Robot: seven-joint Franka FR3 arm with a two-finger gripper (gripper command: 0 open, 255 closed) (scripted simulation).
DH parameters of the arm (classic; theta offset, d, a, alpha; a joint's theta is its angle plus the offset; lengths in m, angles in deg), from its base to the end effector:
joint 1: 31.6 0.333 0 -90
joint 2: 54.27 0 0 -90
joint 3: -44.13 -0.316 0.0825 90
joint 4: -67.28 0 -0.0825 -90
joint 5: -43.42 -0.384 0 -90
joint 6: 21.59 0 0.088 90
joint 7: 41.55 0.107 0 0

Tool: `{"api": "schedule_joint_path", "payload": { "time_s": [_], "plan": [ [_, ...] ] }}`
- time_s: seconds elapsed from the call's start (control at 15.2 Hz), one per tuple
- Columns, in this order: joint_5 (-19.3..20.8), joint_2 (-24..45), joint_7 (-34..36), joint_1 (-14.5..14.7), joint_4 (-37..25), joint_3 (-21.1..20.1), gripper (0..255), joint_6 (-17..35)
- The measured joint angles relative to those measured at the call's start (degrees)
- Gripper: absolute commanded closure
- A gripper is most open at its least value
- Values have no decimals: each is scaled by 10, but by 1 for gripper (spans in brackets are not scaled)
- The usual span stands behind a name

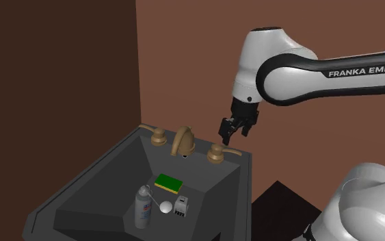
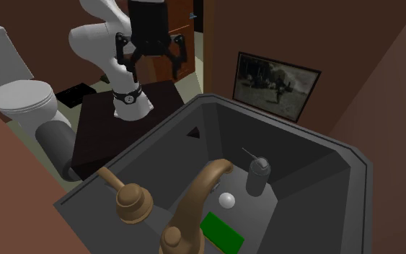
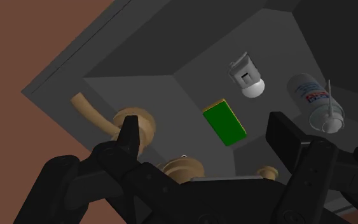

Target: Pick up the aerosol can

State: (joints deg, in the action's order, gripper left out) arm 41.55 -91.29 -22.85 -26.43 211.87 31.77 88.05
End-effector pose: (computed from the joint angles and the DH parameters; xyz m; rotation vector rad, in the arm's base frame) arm 0.3419 0.1156 0.4883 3.0519 -0.1098 0.0810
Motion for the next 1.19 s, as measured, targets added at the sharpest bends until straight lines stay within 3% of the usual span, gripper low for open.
{"api": "schedule_joint_path", "payload": {
  "time_s": [0.33, 0.66, 0.92, 1.19],
  "plan": [
    [-1, 59, 52, 9, 17, -52, 0, 91],
    [27, 157, 125, 2, -2, -115, 0, 181],
    [83, 247, 197, -13, -36, -162, 0, 237],
    [176, 345, 294, -23, -80, -200, 0, 275]
  ]
}}
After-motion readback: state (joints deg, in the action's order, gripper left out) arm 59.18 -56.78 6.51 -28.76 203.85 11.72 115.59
